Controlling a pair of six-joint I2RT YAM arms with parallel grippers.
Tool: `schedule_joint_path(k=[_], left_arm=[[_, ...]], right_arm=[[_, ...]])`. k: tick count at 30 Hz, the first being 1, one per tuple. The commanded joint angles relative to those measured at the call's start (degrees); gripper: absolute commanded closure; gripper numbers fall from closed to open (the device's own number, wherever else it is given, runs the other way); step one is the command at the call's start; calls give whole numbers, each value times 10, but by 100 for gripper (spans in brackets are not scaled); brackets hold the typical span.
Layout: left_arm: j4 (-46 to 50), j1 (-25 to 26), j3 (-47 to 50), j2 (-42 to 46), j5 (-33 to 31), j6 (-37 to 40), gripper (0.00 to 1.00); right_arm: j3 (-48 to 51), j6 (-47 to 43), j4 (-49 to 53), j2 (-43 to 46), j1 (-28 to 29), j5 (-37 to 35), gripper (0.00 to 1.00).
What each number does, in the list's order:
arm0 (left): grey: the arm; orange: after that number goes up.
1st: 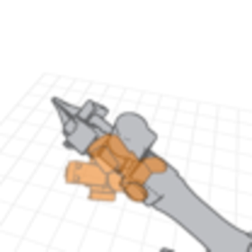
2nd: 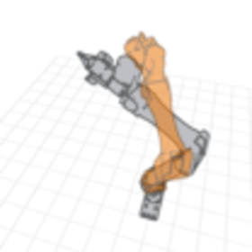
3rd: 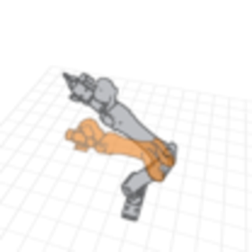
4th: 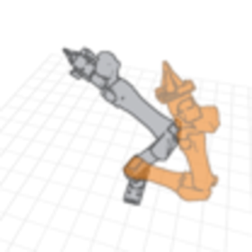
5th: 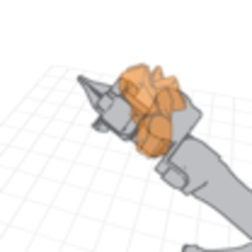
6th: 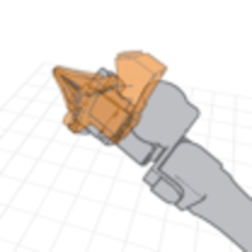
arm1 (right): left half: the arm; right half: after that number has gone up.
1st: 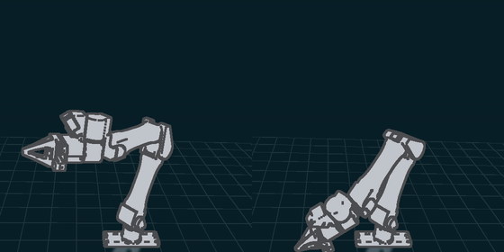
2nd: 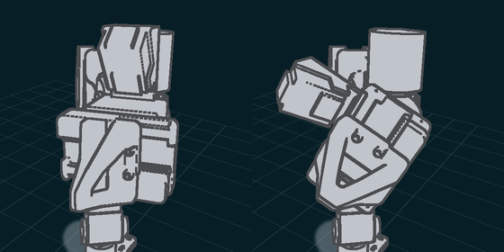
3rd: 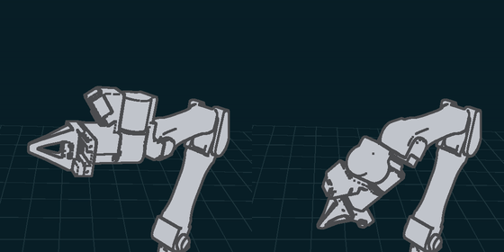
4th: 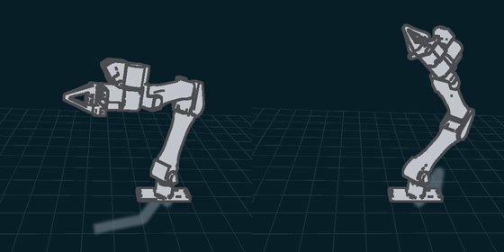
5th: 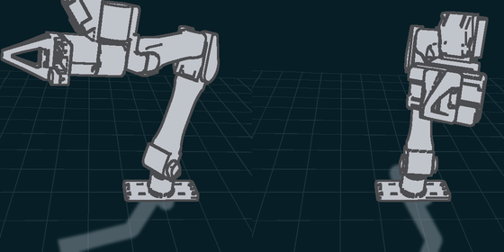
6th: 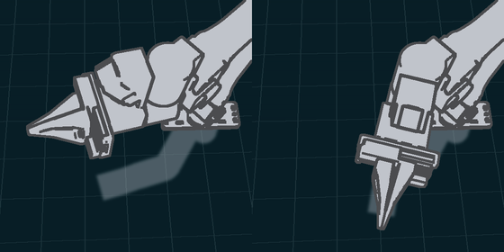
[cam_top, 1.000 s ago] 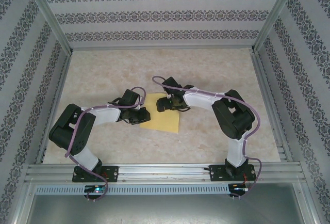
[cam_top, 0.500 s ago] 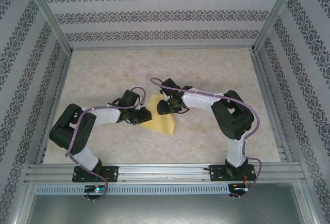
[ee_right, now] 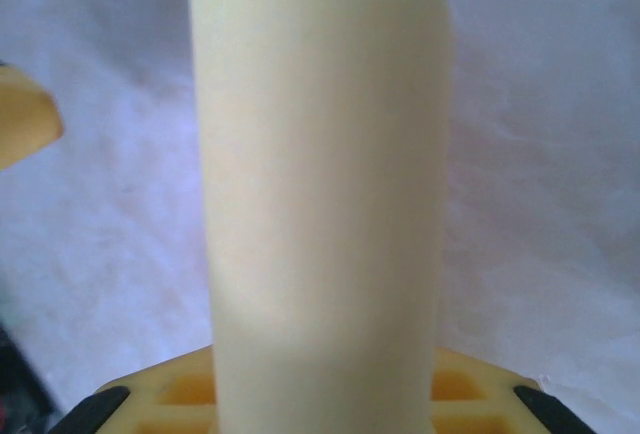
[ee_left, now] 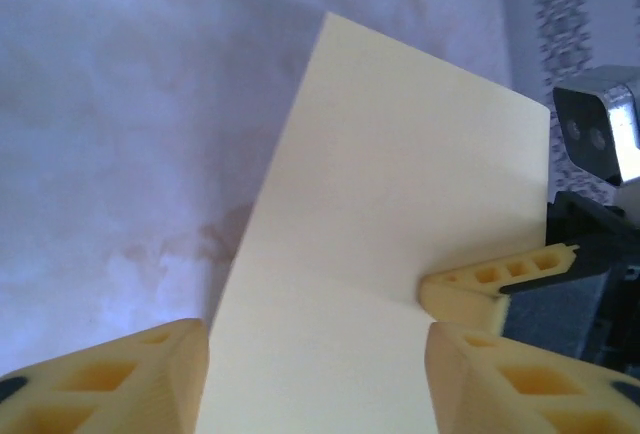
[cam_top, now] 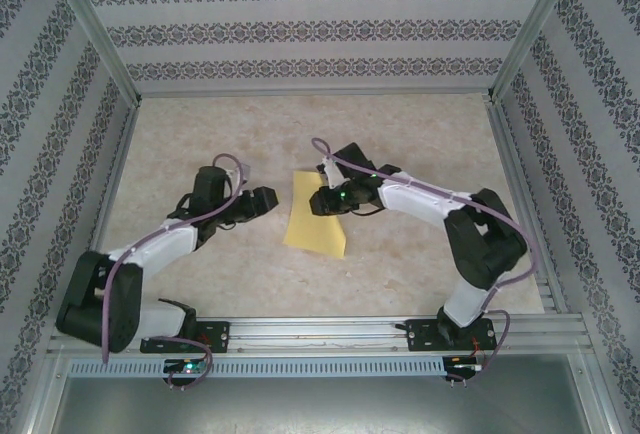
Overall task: Fold a paper plane with a square sheet of paper (fold left side to right side)
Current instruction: Pick up the square sheet of paper from the center of the table, then place a square sheet of paper at the center of the table.
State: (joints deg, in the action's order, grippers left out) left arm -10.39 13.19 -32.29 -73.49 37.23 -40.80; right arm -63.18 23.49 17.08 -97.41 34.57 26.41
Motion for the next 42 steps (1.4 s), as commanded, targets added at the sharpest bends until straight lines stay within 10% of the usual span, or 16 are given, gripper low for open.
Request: schedule_joint_path(k=[1,8,27,33,38,42], left_arm=[[-91,-29,18,45,77,16,32],[-227,-39,28,111,169,-1,8],[-355,15,-41,47,290,-45,2],[-339,24,-50,36,298,-36,24],[-319,25,-52,36,295,-25,77],[-250,26,-57,43,280,12,99]], right_arm=[[25,-43,-33,55,-23,91,73],[59,-68,-60,170,-71,221,74],[19,-27,-129,227,-33,356,74],[15,-37,-120,207,-28,338,74],[12,-62,-80,197,-33,304,73],[16,-69,-71,194,-37,281,68]])
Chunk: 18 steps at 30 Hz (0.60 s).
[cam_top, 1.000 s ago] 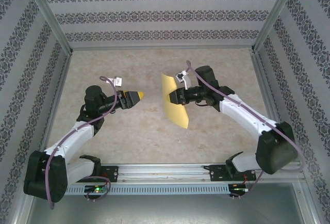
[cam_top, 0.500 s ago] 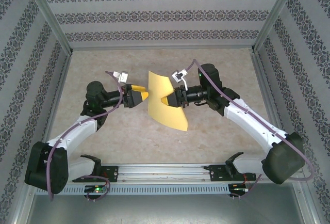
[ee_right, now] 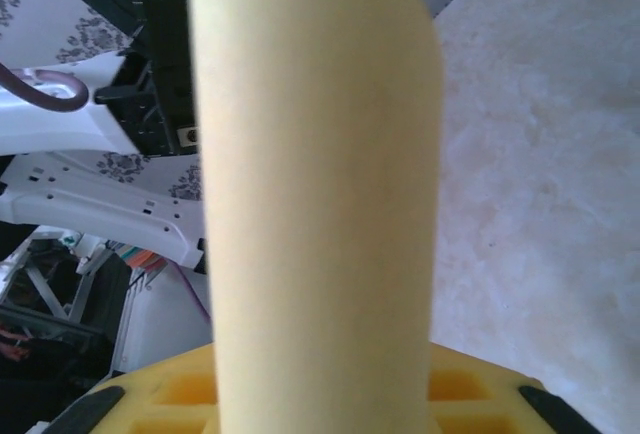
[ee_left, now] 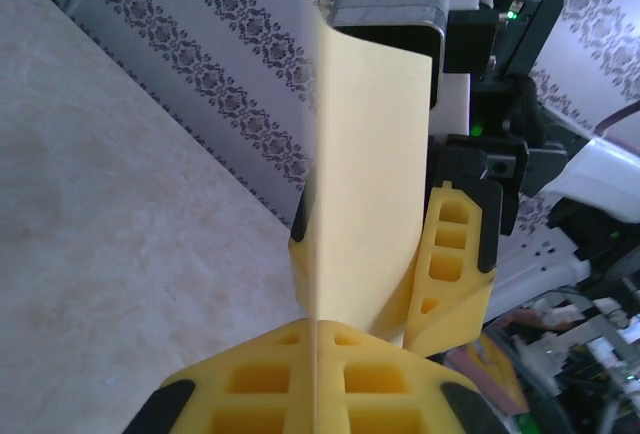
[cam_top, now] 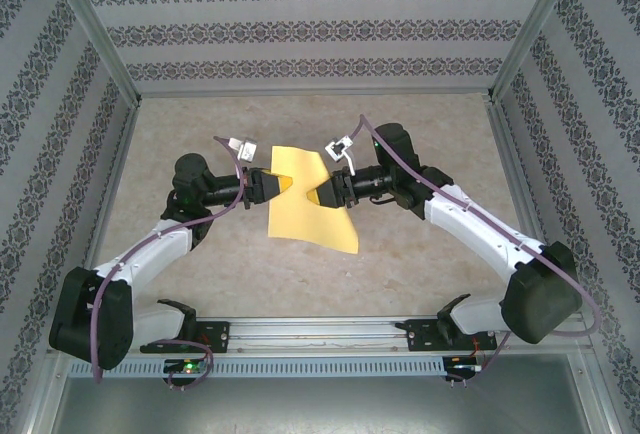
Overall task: Fold a paper plane with a square sheet of paper (fold left side to right side)
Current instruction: Place a square sheet of paper at the center of the table.
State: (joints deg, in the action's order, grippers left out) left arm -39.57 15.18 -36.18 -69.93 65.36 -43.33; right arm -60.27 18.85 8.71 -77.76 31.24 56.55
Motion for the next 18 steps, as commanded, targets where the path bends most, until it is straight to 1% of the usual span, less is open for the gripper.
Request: schedule_joint_path(k=[1,4,5,7,8,11,14,18], left_arm=[[61,6,-19,10,-7,47,100],[102,6,-19,14,-30,63,100],[117,6,-18,13,-40,64,100],[144,6,-17,9,-59,66,100],[156,6,-16,4,-70,63,100],[171,6,-6,-17,-97,48,100],[171,6,10,-50,-123,29,100],[175,6,20,-114,-143,14,100]], right_arm=[[-12,-25,16,-1,-5,-27,66],[-6,-29,27,4,-10,-61,58],[-4,-28,32,7,-13,-75,54],[0,-25,44,12,-20,-110,48],[4,-23,51,15,-26,-131,44],[18,-7,70,23,-43,-195,34],[40,19,71,24,-65,-229,28],[67,43,75,18,-77,-277,23]])
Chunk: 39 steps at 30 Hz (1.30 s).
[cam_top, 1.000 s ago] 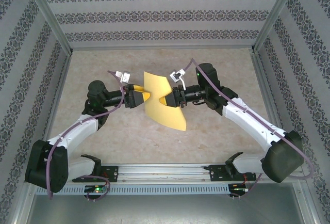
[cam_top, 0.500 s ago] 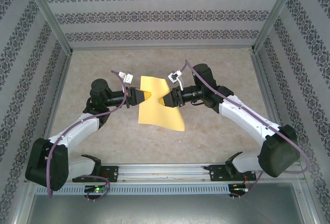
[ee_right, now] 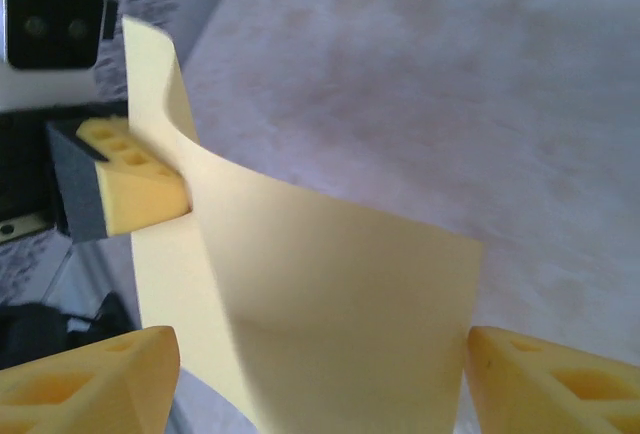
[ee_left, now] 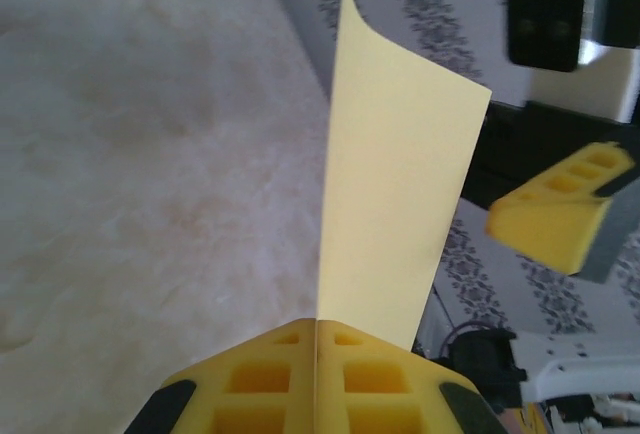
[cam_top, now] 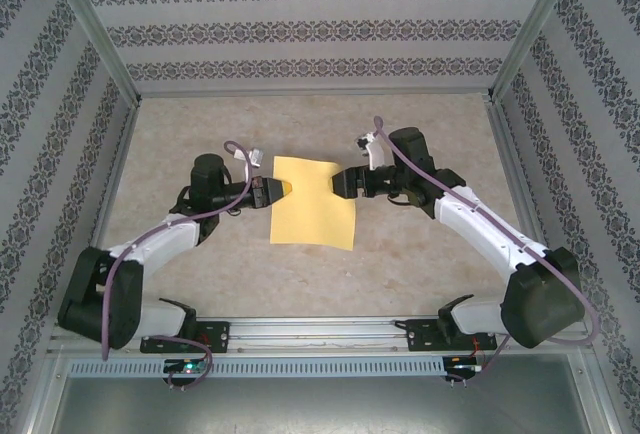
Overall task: Fold a paper plane with a square sheet of paper (fold left side to right side)
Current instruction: Place a square sheet of paper at the center of the table, then first fold in half a square sheet of paper at the center of the table.
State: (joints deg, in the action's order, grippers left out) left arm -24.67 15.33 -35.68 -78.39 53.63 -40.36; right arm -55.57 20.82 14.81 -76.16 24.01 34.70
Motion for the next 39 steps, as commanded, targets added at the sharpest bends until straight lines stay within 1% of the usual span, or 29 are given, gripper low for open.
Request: schedule_joint_path(k=[1,3,5,9,10,15,20,23,26,33,35,39], left_arm=[[27,5,17,-49,-31,-17,100],[31,5,16,-88,-42,-16,100],[24,5,18,-118,-48,-14,100],[22,5,16,-157,-63,-10,100],[24,5,15,-162,-68,-10,100],[53,5,11,-168,-91,2,100],[86,5,0,-164,-92,15,100],[85,5,-4,-159,-86,5,94],[61,5,-1,-151,-73,-20,85],[-57,8,7,-149,-27,-117,66],[-68,12,3,-149,-24,-131,62],[-62,29,-16,-155,-28,-137,55]], right_arm=[[26,32,13,-1,-5,-69,23],[39,52,6,-13,-5,-81,24],[50,72,-4,-27,-3,-87,27],[66,111,-44,-66,13,-75,38],[66,117,-51,-77,19,-75,42],[58,141,-70,-146,40,-78,68],[52,144,-69,-201,48,-85,89],[50,143,-62,-225,50,-90,98],[51,138,-50,-240,54,-102,100],[54,129,-40,-265,59,-122,100],[54,128,-40,-270,59,-127,100],[55,127,-49,-276,59,-125,100]])
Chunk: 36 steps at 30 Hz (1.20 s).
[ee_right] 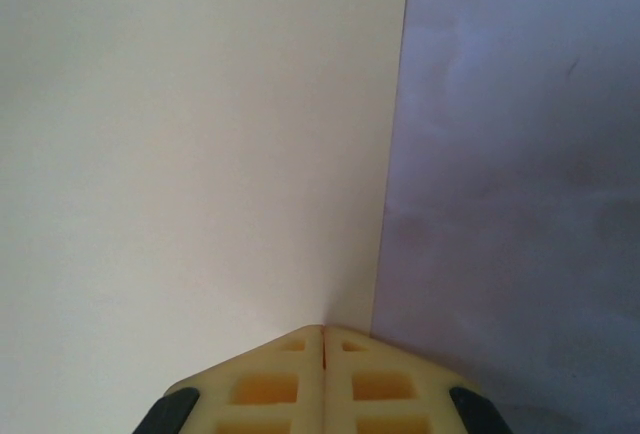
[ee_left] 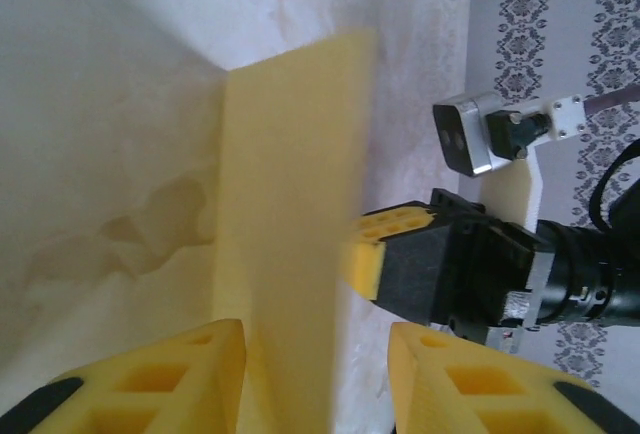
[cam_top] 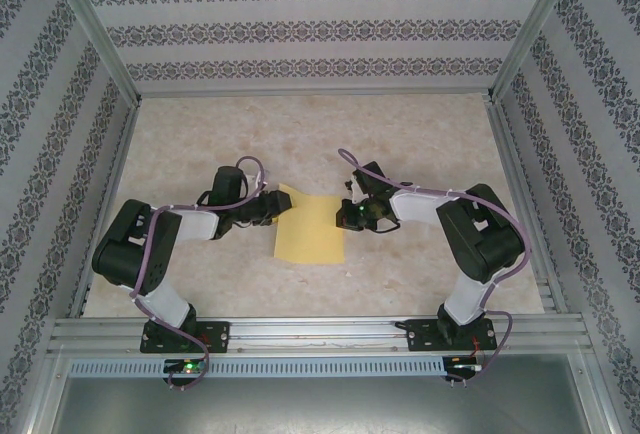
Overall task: Fold a paper plane with a square sheet of paper (fold left side to right side)
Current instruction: First fold in half a square sheet of paper at the center of the table.
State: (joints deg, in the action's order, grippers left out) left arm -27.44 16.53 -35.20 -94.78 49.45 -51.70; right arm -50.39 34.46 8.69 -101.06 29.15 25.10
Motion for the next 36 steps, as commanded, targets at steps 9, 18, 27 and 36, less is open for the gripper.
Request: schedule_joint_path(k=[9,18,27,36], left_arm=[[-44,51,-59,-43,-7,-27,46],[-41,65,-77,-78,-28,-17,51],[34,70,-90,-83,-66,25,69],[55,74,-97,-82,-69,40,74]], right_arm=[[15,3,-29,-26,10,-8,100],[32,18,-73,-15,11,17,100],[35,25,-97,-3,12,34,100],[53,26,-110,60,-3,33,89]])
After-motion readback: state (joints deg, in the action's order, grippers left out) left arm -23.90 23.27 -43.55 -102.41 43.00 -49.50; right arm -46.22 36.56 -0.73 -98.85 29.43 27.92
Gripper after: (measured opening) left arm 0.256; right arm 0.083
